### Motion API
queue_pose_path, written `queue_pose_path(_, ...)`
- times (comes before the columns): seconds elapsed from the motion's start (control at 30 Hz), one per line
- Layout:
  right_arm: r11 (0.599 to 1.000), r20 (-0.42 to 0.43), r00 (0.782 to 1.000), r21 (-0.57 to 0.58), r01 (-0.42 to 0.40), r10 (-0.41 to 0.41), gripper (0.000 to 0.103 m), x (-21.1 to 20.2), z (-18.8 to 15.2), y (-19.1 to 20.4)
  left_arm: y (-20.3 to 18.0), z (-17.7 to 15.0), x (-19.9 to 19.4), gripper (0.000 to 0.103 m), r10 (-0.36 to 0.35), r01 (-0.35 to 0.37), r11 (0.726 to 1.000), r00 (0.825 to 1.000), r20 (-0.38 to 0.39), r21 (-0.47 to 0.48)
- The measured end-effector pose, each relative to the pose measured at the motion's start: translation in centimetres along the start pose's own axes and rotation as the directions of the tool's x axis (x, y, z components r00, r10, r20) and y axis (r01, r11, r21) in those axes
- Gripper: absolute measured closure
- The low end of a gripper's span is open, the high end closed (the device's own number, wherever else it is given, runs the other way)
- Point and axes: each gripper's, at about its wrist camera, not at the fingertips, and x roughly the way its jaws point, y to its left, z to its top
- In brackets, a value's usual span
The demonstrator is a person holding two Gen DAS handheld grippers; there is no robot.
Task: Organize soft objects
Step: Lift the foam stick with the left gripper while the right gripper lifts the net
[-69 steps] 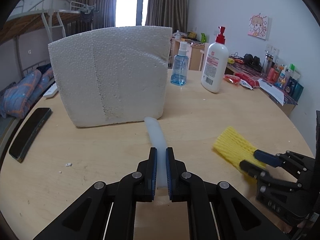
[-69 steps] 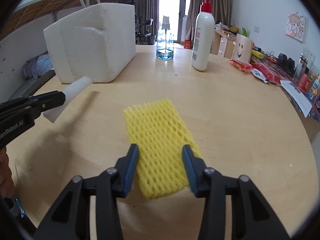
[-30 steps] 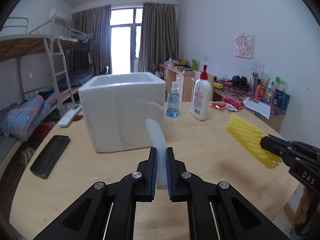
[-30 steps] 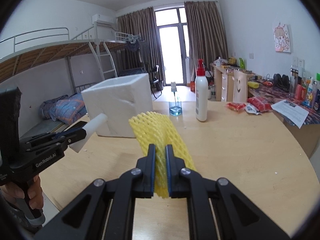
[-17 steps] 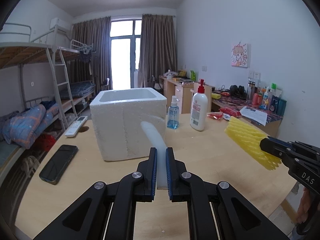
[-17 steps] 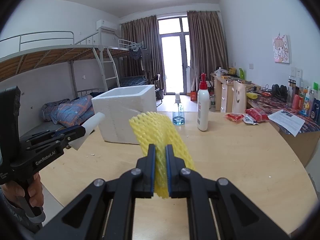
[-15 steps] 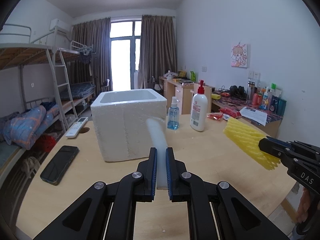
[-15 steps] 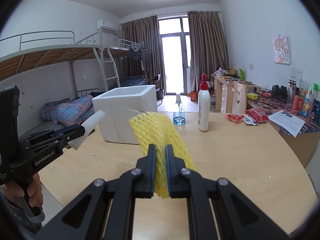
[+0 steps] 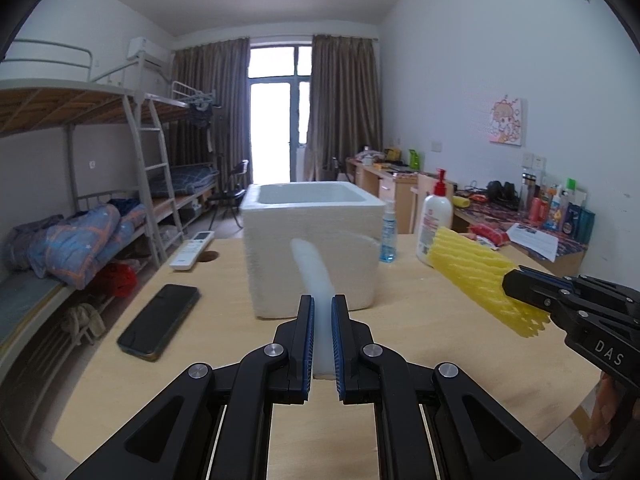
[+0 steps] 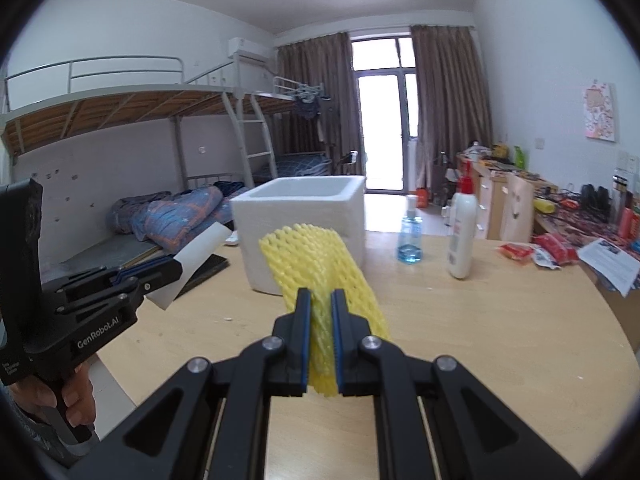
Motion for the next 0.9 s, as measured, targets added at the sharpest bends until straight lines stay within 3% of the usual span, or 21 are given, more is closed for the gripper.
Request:
queue_pose_path(0.47, 0.992, -0.026, 0.993, -0.035, -0.118, 0.117, 0.091, 2.8, 0.5, 3.3, 3.7, -0.7, -1.0, 0.094, 0.109, -0.109, 0.993, 0.994, -0.008, -0.039)
queue_pose_path(0.9, 0.993, -0.023, 0.993, -0.019, -0.113, 0.113, 0.091, 3.5, 2.2, 3.0, 3.7, 0.3, -0.3, 0.094, 0.094, -0.094, 0.995, 0.996, -0.006, -0.039)
